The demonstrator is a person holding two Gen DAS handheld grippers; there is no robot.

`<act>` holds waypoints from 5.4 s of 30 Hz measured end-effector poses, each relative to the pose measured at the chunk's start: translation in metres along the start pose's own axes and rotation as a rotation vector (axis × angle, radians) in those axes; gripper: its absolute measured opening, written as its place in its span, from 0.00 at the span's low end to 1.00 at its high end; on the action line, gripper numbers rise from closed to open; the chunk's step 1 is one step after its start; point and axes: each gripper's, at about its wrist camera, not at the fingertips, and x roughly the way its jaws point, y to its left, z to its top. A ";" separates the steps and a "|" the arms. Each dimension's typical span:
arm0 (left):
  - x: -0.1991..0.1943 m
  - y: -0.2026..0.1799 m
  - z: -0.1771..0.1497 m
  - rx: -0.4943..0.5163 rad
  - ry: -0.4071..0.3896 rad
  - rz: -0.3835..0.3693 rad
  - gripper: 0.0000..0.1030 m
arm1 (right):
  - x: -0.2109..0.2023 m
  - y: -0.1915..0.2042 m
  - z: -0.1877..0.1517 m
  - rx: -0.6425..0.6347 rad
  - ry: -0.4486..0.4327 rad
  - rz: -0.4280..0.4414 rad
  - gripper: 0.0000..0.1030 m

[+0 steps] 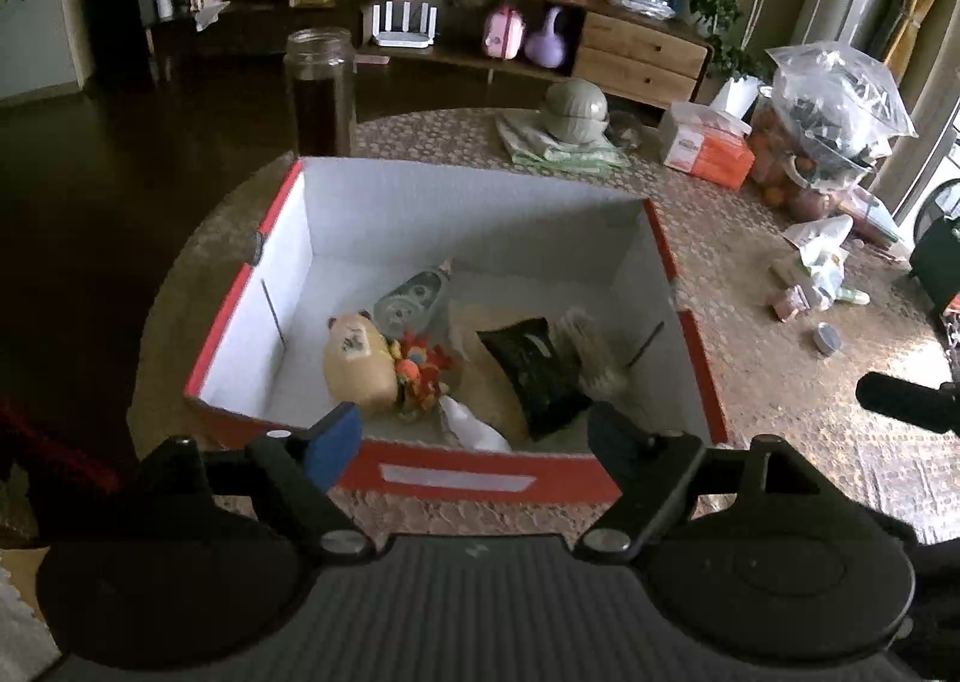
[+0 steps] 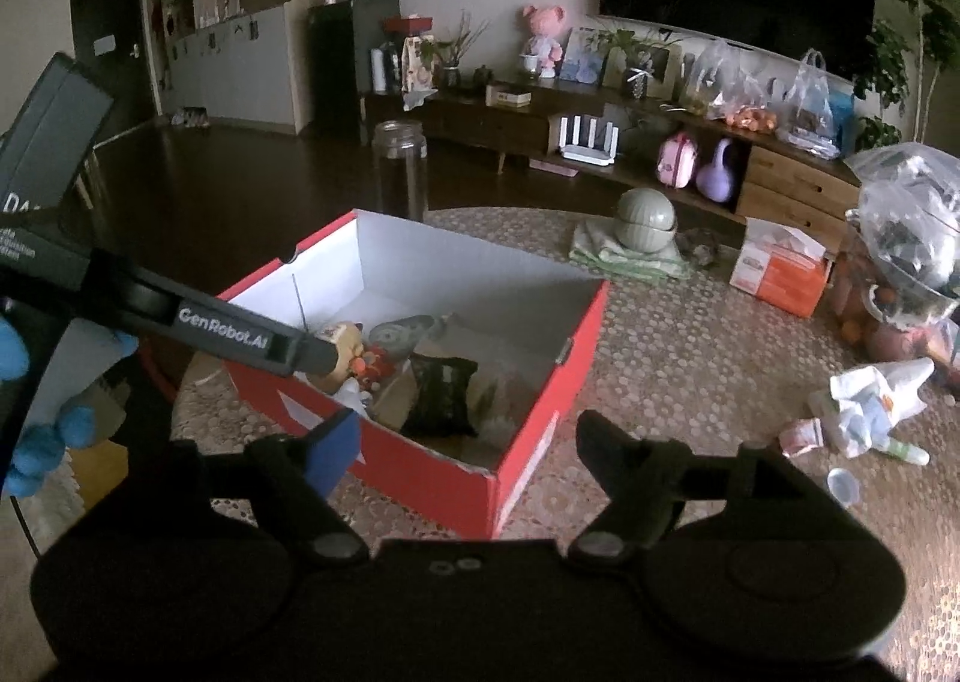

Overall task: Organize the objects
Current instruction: 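Open both tools to drop the swab bag and dragon keychain into the box, then withdraw both tools toward the pink packet and white cup lid, then grasp the white cup lid with the right tool while the left grasps the pink packet, then carry the cup lid and pink packet over the shoebox with both tools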

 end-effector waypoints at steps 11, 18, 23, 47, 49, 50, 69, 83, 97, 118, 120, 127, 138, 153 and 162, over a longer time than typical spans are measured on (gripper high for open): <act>0.019 -0.080 -0.004 0.122 0.027 -0.075 1.00 | -0.014 -0.082 -0.038 0.032 0.036 -0.088 0.81; 0.051 -0.149 0.007 0.184 0.069 -0.137 1.00 | -0.022 -0.159 -0.062 0.097 0.080 -0.167 0.81; 0.080 -0.200 0.020 0.244 0.106 -0.180 1.00 | -0.020 -0.207 -0.077 0.137 0.111 -0.210 0.81; 0.244 -0.312 0.081 0.500 0.185 -0.191 1.00 | 0.084 -0.295 -0.079 0.025 0.194 -0.176 0.79; 0.249 -0.316 0.082 0.517 0.182 -0.204 1.00 | 0.091 -0.300 -0.080 0.027 0.202 -0.172 0.79; 0.253 -0.318 0.082 0.523 0.181 -0.204 0.99 | 0.094 -0.302 -0.081 0.025 0.205 -0.174 0.79; 0.280 -0.327 0.074 0.537 0.178 -0.258 0.54 | 0.124 -0.306 -0.084 0.012 0.204 -0.170 0.55; 0.263 -0.313 0.069 0.521 0.166 -0.227 0.14 | 0.113 -0.298 -0.085 0.040 0.205 -0.192 0.37; 0.270 -0.318 0.078 0.507 0.177 -0.299 0.70 | 0.102 -0.298 -0.092 0.056 0.219 -0.176 0.38; 0.268 -0.327 0.072 0.561 0.099 -0.252 0.46 | 0.097 -0.293 -0.092 0.067 0.222 -0.182 0.38; 0.259 -0.323 0.071 0.548 0.114 -0.246 0.46 | 0.092 -0.291 -0.091 0.080 0.223 -0.184 0.38; 0.211 -0.308 0.059 0.508 0.126 -0.255 0.46 | 0.060 -0.269 -0.082 0.093 0.186 -0.174 0.38; 0.106 -0.263 0.029 0.428 0.087 -0.236 0.46 | -0.005 -0.207 -0.071 0.123 0.146 -0.149 0.38; 0.005 -0.181 -0.006 0.312 -0.020 -0.191 0.46 | -0.052 -0.108 -0.051 0.077 0.075 -0.090 0.38; -0.022 -0.127 -0.014 0.248 -0.055 -0.151 0.46 | -0.048 -0.063 -0.032 0.033 0.056 -0.019 0.38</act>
